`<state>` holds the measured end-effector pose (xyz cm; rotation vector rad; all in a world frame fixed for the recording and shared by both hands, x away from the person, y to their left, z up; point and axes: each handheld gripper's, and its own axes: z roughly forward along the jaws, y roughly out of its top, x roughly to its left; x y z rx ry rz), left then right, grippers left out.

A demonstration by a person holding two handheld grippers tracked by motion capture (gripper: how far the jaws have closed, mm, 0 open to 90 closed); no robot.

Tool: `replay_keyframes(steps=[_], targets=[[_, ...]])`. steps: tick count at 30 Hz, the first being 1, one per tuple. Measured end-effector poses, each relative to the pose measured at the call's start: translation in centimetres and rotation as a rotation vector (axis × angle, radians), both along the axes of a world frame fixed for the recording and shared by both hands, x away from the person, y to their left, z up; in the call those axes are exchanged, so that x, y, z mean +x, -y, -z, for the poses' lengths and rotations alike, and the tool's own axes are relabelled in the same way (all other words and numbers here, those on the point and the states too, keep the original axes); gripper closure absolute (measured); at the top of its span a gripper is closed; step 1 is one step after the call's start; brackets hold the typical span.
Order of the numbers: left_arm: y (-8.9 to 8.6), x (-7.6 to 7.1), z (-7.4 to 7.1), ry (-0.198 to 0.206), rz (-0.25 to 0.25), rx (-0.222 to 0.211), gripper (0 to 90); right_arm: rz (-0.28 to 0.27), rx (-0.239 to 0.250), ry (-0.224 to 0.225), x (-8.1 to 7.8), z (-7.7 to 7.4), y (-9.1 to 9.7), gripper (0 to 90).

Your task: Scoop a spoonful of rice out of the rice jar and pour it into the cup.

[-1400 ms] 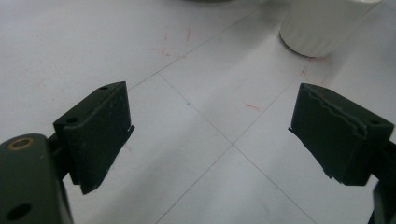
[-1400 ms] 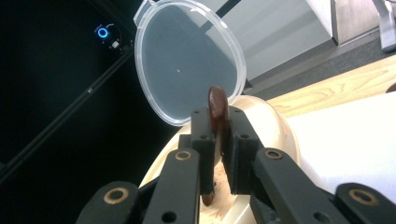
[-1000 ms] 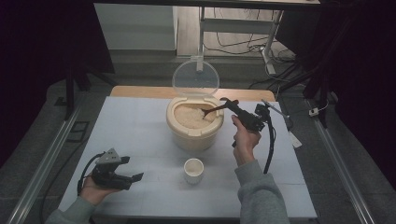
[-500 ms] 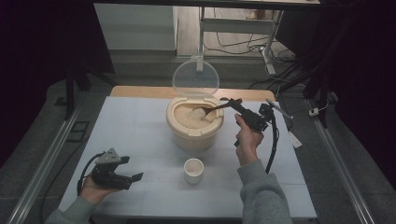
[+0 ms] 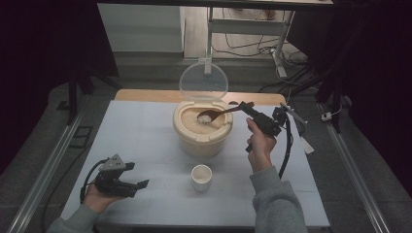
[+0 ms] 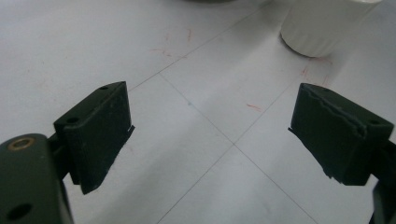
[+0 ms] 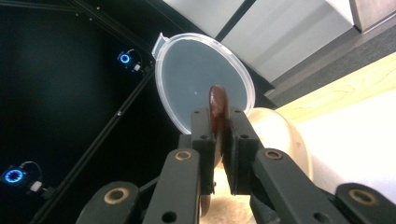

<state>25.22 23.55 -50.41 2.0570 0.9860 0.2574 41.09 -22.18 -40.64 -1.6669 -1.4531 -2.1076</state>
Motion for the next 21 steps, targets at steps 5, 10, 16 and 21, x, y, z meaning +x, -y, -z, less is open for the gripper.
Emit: replay_keyframes(steps=[5,10,16,21], targets=[[0.00,-0.02,-0.01,0.001,0.002,0.002,12.3,-0.003,0.017,-0.001,-0.15,-0.27,0.10,82.9],[-0.03,-0.04,-0.03,0.003,0.000,0.001,12.3,-0.009,0.023,-0.014,-0.20,-0.43,0.23,82.9],[0.00,-0.06,-0.05,0.003,0.000,0.001,12.3,-0.009,0.009,-0.034,-0.31,-0.41,0.36,82.9],[-0.02,-0.07,-0.08,0.004,-0.001,0.001,12.4,-0.011,0.017,-0.030,-0.37,-0.44,0.55,82.9]])
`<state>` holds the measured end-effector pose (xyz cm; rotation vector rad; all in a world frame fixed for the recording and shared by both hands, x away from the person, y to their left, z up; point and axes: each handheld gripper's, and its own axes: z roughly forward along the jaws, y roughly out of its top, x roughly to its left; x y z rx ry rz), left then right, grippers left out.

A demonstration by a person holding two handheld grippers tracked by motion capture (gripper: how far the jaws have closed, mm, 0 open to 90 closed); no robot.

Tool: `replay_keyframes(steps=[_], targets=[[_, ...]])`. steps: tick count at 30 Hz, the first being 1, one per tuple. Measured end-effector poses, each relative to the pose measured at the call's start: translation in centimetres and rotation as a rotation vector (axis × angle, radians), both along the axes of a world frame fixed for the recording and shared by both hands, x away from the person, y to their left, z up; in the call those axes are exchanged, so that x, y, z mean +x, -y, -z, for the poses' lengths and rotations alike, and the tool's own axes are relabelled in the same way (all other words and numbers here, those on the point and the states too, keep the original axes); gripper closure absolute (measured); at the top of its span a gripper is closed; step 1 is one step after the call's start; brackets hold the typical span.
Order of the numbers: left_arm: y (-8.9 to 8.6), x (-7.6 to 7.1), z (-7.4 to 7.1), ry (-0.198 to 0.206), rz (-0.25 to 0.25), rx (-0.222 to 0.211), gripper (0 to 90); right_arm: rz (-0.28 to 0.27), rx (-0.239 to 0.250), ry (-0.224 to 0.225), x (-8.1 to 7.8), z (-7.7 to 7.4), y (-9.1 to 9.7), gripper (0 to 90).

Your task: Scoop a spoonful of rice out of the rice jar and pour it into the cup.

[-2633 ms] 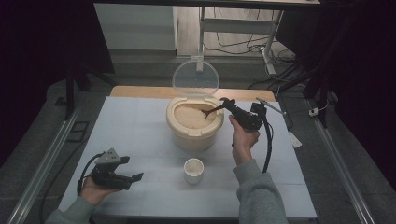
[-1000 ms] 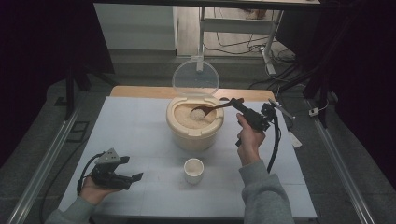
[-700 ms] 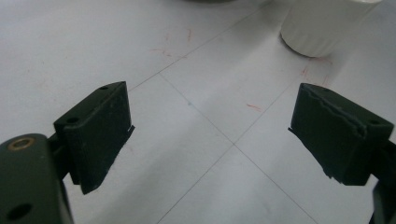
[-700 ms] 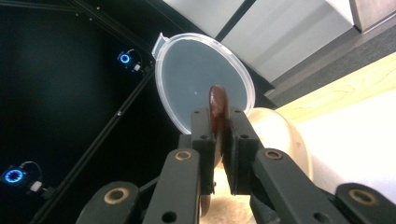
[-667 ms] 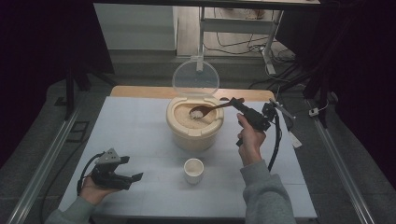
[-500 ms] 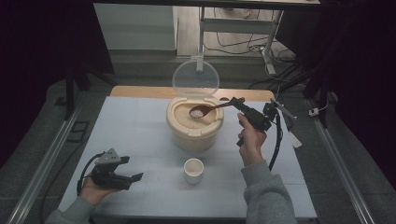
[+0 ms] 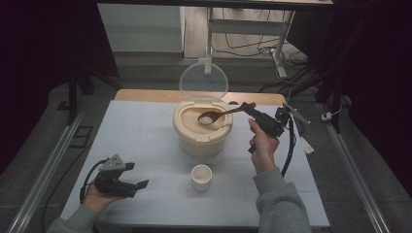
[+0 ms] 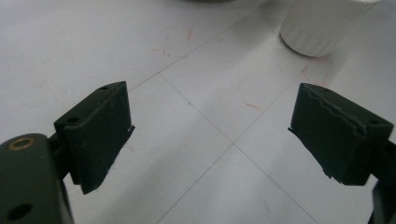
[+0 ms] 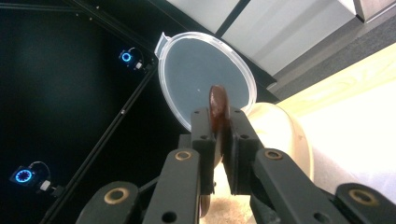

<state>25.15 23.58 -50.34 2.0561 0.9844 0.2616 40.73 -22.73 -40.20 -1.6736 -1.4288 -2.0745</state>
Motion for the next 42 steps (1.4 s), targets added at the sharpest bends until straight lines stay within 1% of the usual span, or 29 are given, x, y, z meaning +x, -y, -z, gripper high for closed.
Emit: replay_keyframes(steps=[4,8,10,15,19,21,25,29,31,34,37,39,42], targets=[[-0.1,0.0,0.0,0.000,-0.001,-0.001,12.4,-0.007,0.020,0.002,-0.3,-0.3,0.2,82.9],[0.0,0.0,0.0,-0.002,0.000,0.000,12.4,-0.028,0.029,-0.002,-0.9,-0.7,0.5,82.9],[0.0,0.0,0.0,-0.003,0.001,0.000,12.4,-0.036,0.042,-0.003,-1.4,-0.9,0.7,82.8],[0.0,0.1,0.1,-0.005,0.000,-0.002,12.4,-0.070,0.042,-0.012,-2.7,-0.8,1.1,82.9],[-0.1,0.1,0.1,-0.006,0.001,-0.003,12.4,-0.114,0.042,-0.023,-3.9,-0.6,1.2,82.9],[-0.1,0.1,0.1,-0.007,0.000,-0.004,12.4,-0.136,0.029,-0.020,-4.4,-0.4,1.3,82.9],[-0.1,0.2,0.1,-0.008,-0.002,-0.006,12.5,-0.164,-0.001,-0.016,-5.5,-0.2,1.4,82.9],[0.0,0.1,0.1,-0.008,-0.001,-0.001,12.4,-0.188,-0.032,-0.019,-6.2,0.3,1.2,82.8],[0.0,0.1,0.1,-0.006,0.000,-0.001,12.4,-0.194,-0.041,-0.024,-6.3,0.6,1.1,82.8],[0.0,0.2,0.1,-0.007,-0.003,-0.001,12.4,-0.204,-0.039,-0.035,-6.4,1.2,1.2,82.9],[0.0,0.2,0.2,-0.009,-0.001,0.001,12.4,-0.201,-0.043,-0.040,-6.3,1.6,1.3,82.8],[0.0,0.2,0.2,-0.010,-0.002,0.001,12.4,-0.201,-0.049,-0.046,-6.4,1.9,1.3,82.8],[0.0,0.2,0.2,-0.008,-0.001,0.000,12.4,-0.206,-0.071,-0.046,-6.5,2.0,1.3,82.9]])
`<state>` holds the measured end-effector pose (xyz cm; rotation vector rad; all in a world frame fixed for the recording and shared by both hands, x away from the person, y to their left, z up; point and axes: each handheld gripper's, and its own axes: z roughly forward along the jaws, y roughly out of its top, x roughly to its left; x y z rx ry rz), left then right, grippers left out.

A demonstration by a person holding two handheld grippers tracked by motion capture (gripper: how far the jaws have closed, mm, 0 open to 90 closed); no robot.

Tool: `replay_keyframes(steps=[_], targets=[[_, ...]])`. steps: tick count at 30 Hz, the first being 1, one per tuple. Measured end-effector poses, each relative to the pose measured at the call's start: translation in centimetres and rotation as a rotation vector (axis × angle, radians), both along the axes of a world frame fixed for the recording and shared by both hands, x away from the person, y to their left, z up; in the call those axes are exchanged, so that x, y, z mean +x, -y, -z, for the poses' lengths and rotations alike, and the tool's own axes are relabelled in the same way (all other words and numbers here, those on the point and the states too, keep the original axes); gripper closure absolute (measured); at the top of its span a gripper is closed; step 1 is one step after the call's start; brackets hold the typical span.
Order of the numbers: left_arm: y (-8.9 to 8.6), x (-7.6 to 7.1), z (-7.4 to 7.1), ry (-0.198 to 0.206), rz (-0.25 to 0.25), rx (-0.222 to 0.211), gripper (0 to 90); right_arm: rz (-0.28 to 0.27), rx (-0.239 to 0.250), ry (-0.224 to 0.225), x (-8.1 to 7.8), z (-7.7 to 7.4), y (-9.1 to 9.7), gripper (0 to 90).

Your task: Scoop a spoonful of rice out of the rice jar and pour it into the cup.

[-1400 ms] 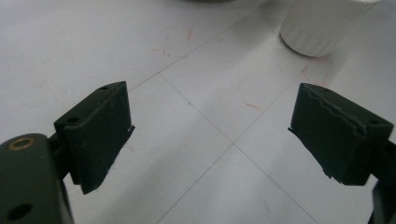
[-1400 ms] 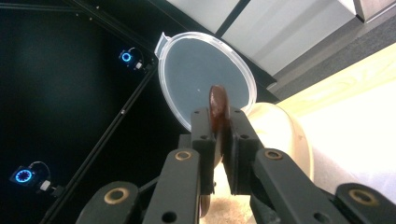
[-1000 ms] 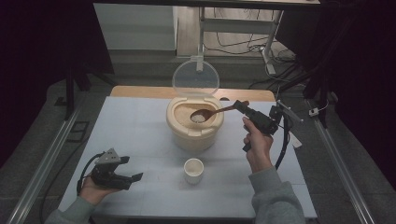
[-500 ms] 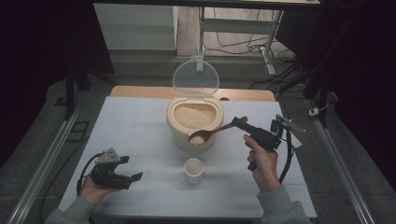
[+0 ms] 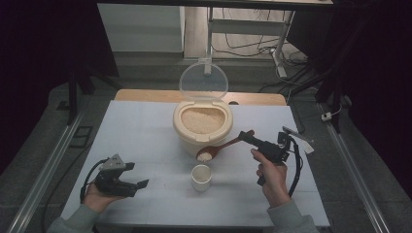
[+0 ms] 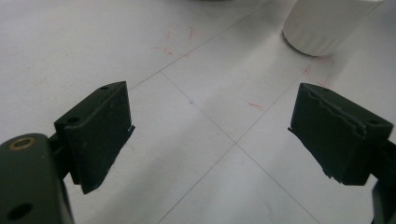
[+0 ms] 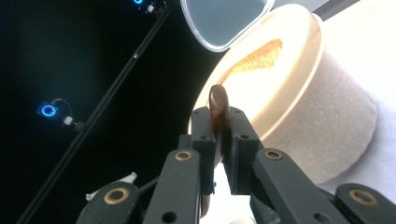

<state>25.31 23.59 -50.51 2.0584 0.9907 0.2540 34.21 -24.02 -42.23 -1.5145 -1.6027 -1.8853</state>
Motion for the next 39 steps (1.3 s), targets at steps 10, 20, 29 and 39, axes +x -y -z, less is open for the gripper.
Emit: replay_keyframes(steps=[10,20,29,39], targets=[[0.0,0.0,0.0,0.000,0.002,0.004,12.5,-0.013,-0.078,0.022,-0.2,0.2,-0.4,82.8],[0.1,0.0,0.0,-0.002,0.006,0.007,12.5,-0.025,-0.167,0.048,-0.4,0.4,-1.0,82.8],[0.2,-0.1,0.0,-0.004,0.006,0.008,12.5,-0.059,-0.313,0.173,-1.4,-1.0,-2.6,82.8],[0.1,-0.1,0.1,-0.003,0.006,0.009,12.5,-0.117,-0.449,0.396,-3.2,-2.6,-4.3,82.8]])
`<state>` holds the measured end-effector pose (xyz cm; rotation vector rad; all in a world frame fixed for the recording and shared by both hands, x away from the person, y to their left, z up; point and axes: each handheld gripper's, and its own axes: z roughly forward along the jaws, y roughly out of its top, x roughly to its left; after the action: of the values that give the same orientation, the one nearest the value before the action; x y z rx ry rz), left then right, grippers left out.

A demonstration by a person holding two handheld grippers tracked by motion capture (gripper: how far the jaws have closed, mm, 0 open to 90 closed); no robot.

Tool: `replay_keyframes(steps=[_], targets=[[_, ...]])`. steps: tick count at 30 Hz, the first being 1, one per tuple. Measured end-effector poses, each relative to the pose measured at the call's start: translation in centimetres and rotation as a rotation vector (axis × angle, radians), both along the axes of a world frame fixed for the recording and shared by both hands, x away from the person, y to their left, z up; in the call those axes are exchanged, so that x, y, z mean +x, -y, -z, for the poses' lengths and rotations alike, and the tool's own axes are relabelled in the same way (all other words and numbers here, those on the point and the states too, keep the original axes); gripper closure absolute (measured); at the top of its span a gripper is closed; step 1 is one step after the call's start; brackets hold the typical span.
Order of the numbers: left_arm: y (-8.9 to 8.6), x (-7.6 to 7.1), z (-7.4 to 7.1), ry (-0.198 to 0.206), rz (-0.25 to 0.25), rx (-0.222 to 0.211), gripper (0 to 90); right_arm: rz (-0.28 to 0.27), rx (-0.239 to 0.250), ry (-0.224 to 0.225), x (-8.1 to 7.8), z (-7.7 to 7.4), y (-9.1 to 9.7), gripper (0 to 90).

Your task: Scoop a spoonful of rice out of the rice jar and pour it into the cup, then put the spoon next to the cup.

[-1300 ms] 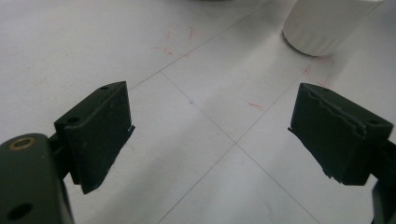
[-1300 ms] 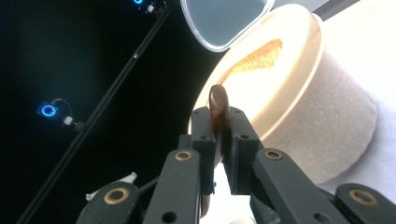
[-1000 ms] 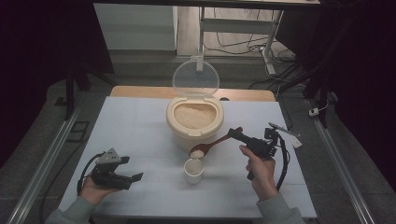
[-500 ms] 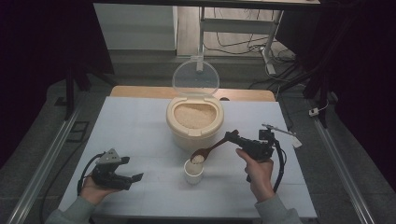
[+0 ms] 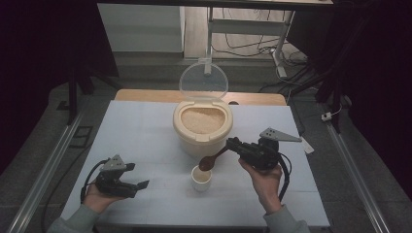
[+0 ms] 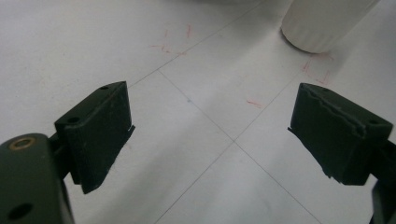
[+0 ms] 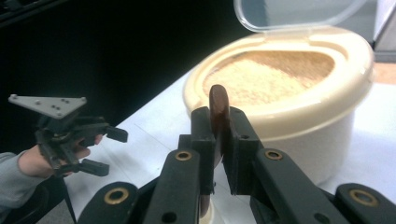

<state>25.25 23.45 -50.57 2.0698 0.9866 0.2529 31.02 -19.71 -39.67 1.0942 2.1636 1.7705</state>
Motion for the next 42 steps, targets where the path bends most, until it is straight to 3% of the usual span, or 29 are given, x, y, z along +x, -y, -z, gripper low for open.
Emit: replay_keyframes(steps=[6,11,18,26,39,42], targets=[[-0.1,0.0,0.0,0.001,-0.001,0.002,12.5,-0.006,0.053,0.026,-0.1,-0.6,1.3,82.8],[-0.1,0.0,0.0,-0.003,-0.006,-0.001,12.6,0.007,0.069,0.042,-0.3,-1.5,3.8,82.8],[0.0,0.1,0.0,-0.001,-0.003,0.001,12.5,-0.018,0.005,0.039,-0.7,-2.8,6.0,82.7],[0.1,0.1,0.0,-0.001,-0.001,0.003,12.5,-0.106,-0.072,-0.043,-0.6,-2.0,5.7,82.7],[0.0,0.1,0.0,-0.001,0.005,0.005,12.7,-0.267,-0.210,-0.190,0.4,0.4,2.1,82.6],[0.1,0.1,0.0,-0.004,0.005,0.004,12.6,-0.279,-0.235,-0.217,0.8,1.1,1.5,82.7]])
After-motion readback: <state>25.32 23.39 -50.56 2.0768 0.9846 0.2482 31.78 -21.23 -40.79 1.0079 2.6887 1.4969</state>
